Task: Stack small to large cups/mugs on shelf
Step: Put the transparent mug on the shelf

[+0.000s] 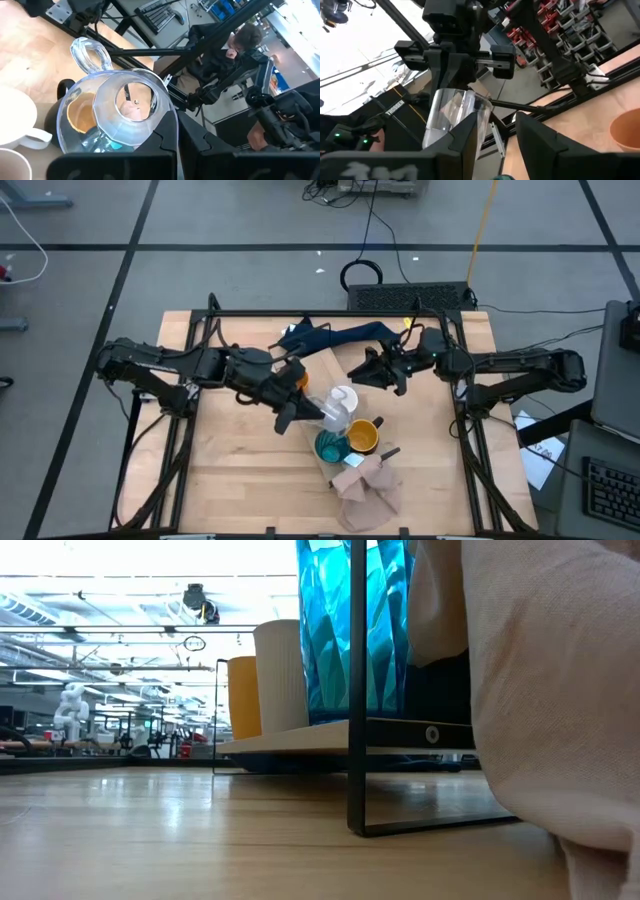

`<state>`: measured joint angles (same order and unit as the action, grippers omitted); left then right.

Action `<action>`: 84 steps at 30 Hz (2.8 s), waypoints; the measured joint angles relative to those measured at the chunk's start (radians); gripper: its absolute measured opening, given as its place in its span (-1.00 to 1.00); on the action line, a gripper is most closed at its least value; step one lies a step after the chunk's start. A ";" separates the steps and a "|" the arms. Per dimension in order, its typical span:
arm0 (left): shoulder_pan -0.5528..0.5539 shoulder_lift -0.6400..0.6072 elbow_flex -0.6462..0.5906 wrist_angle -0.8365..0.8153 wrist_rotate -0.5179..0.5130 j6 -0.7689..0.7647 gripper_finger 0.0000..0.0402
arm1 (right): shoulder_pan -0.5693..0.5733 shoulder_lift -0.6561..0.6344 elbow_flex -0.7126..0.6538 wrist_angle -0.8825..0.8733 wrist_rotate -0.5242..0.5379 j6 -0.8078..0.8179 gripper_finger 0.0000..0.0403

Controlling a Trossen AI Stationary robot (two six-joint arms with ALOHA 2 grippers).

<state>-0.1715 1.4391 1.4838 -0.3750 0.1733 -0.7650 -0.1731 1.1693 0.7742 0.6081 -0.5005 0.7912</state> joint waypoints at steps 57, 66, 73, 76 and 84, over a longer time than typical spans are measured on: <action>-0.011 0.001 0.000 -0.043 0.223 -0.047 -1.00 | 0.024 0.351 0.385 -0.190 -0.521 0.176 -0.38; -0.011 0.001 0.000 -0.044 0.224 -0.049 -1.00 | 0.038 0.367 0.385 -0.179 -0.519 0.189 -0.38; -0.011 0.001 0.000 -0.048 0.242 -0.050 -1.00 | 0.036 0.367 0.385 -0.149 -0.519 0.218 -0.38; -0.011 0.001 0.000 -0.048 0.243 -0.050 -1.00 | 0.038 0.367 0.385 -0.149 -0.518 0.218 -0.38; -0.006 0.001 0.000 -0.050 0.244 -0.055 -1.00 | 0.041 0.367 0.385 -0.148 -0.518 0.236 -0.38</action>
<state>-0.1772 1.4399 1.4837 -0.4245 0.4175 -0.8205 -0.1324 1.5360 1.1587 0.4598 -1.0183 1.0271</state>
